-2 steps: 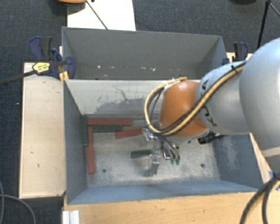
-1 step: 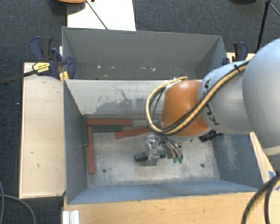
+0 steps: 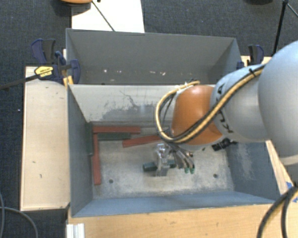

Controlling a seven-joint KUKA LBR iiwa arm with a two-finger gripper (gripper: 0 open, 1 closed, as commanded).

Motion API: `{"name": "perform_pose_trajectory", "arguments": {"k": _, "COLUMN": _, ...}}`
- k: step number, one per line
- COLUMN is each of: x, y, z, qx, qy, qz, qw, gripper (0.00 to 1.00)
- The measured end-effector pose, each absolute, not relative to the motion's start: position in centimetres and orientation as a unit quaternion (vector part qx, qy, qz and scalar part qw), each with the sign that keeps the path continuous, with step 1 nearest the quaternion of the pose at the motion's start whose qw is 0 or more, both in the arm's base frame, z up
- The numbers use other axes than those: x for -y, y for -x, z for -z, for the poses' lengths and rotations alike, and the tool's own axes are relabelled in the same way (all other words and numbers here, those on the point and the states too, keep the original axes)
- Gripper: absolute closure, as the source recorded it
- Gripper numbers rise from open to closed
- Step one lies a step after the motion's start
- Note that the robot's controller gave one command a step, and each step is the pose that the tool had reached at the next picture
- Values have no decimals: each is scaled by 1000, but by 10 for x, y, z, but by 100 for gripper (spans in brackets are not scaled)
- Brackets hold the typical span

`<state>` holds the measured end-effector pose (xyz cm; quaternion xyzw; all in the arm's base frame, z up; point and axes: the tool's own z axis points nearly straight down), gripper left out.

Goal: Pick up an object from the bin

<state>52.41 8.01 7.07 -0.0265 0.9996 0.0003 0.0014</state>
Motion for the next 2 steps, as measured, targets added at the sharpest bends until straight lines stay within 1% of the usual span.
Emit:
{"name": "perform_pose_trajectory", "arguments": {"k": 1, "x": -80, "y": -523, "z": -74, "qx": -1000, "qy": 26, "qz": 0, "qw": 0, "gripper": 100}}
{"name": "perform_pose_trajectory", "arguments": {"k": 2, "x": -80, "y": -523, "z": -89, "qx": -1000, "qy": 26, "qz": 0, "qw": -1, "gripper": 100}}
